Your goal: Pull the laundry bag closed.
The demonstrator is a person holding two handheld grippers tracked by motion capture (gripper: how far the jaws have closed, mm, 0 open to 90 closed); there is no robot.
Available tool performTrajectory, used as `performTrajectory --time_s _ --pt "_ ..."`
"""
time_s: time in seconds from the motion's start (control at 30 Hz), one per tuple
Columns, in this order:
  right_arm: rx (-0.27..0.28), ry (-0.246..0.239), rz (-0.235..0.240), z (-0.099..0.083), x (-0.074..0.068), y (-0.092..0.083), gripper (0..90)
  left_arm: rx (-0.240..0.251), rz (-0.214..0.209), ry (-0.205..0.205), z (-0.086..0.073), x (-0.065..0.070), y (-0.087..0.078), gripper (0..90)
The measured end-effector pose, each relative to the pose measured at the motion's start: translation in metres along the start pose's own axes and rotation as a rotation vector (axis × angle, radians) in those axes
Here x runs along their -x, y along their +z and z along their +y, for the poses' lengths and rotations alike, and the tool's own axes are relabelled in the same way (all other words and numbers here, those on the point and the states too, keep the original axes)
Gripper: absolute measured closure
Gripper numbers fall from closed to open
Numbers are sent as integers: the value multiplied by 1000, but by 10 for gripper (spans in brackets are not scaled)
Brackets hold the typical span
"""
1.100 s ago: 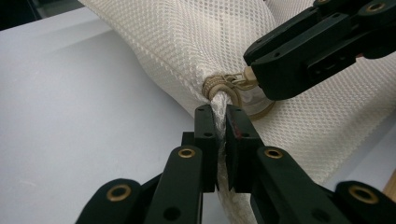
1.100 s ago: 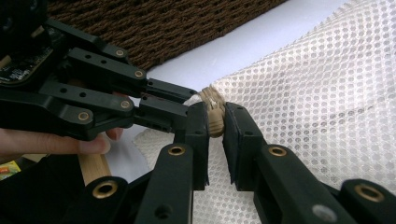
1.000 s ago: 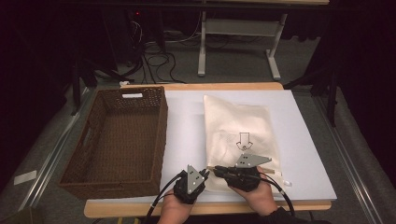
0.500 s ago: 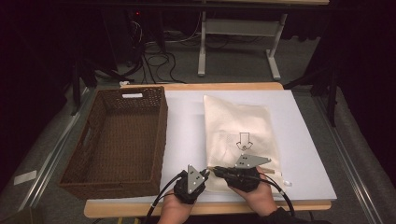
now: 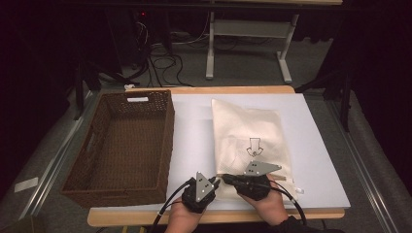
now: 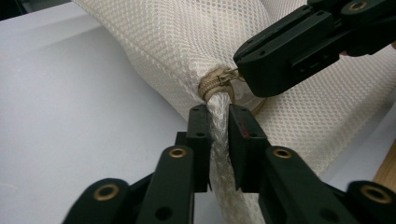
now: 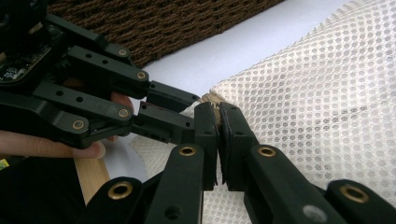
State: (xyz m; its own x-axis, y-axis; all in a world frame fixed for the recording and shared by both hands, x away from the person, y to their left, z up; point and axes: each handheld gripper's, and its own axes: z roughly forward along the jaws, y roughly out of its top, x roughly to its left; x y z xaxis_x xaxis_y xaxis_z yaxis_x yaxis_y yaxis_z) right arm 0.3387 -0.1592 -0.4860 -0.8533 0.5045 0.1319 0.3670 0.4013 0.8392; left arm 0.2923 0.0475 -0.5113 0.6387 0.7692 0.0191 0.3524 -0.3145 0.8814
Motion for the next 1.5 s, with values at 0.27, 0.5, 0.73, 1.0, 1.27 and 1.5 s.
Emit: performTrajectory --time_s 0.27,0.5,0.73,1.0,1.27,1.5 --pt "-19 -3 -1 -1 -1 2 877 14 -29 -101 2 -7 -2 798" --pt "-8 24 0 -1 1 1 879 34 -18 -114 5 -6 -5 860" --pt "2 62 7 -1 6 -2 881 74 -26 -112 9 -5 -10 868" --pt "-27 89 7 -4 9 1 882 59 -19 -87 9 -2 -10 871" --pt "-26 66 3 -4 7 0 881 14 -69 -192 2 -15 -1 700" --pt "-27 57 9 -4 5 1 881 23 -165 -309 0 -23 5 686"
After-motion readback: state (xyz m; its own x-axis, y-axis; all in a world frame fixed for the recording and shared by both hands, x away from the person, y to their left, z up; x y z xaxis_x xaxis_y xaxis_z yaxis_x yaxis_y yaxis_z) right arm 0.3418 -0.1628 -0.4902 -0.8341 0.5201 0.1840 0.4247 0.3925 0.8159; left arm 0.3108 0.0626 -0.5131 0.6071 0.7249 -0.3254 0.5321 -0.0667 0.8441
